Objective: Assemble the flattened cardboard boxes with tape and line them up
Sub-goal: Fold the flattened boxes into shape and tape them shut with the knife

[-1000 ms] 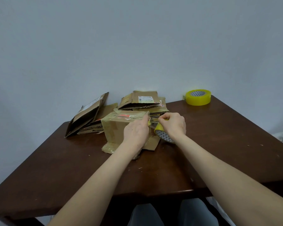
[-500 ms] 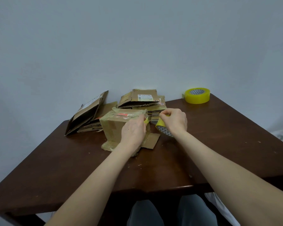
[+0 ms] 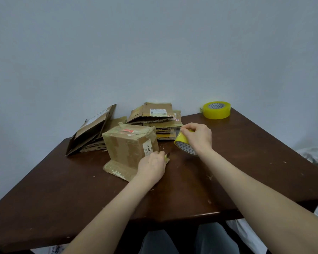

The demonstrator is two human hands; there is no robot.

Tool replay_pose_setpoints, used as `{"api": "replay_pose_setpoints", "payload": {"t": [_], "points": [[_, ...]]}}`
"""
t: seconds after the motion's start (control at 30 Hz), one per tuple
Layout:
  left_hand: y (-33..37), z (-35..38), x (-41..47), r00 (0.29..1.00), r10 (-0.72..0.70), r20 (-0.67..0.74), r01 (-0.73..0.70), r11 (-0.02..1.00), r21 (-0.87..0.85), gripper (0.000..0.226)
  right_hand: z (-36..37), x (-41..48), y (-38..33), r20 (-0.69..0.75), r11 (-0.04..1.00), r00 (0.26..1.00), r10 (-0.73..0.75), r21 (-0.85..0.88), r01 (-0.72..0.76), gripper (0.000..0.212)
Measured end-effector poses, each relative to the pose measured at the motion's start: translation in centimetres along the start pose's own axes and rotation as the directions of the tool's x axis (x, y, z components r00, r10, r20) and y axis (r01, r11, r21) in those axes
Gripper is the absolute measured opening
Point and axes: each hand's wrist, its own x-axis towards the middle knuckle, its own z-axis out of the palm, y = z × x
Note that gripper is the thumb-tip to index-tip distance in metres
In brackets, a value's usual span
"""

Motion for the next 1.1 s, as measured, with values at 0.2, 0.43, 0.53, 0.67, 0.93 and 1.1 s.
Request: {"api": "replay_pose_setpoints", "payload": {"t": [0.2,0.43,0.53,0.67,0.93,1.1], "points": [[1.0,-4.3,3.7,0.866,-0.012,-0.500,-0.144,0.952,-0.272,0.019,-0.3,0.7,0.5,-0.006,1.000,1.000,-0.009,0.025,0.009,0.012],[2.3,-4.1,6.7,0.969,-0.027,-0.246,-0.066,0.930,-0.362,0.040,-1.0,1.2,1.1,-0.009,0.998,0.999,-0.044,0.045,0.044,0.011],[2.8,-4.2,6.9,0.968,-0.054,-0.245,-0.062,0.895,-0.443,0.034,-1.5,1.3,1.2,-0.009,0.998,0.999,-0.053,0.045,0.054,0.010],[3.3,-4.3,7.2,0.966,-0.091,-0.242,-0.054,0.844,-0.534,0.018,-1.8,1.5,1.2,0.002,0.995,0.997,-0.076,0.061,0.076,0.012],[4.2,-4.4,7.6,0.950,-0.124,-0.288,0.003,0.921,-0.389,0.022,-2.7,1.4,1.4,0.061,0.989,0.990,-0.126,0.080,0.121,0.023],[4.1,-5.0,7.7,0.962,-0.138,-0.236,0.016,0.891,-0.455,0.021,-3.1,1.7,1.3,0.046,0.991,0.992,-0.118,0.076,0.114,0.037]]}}
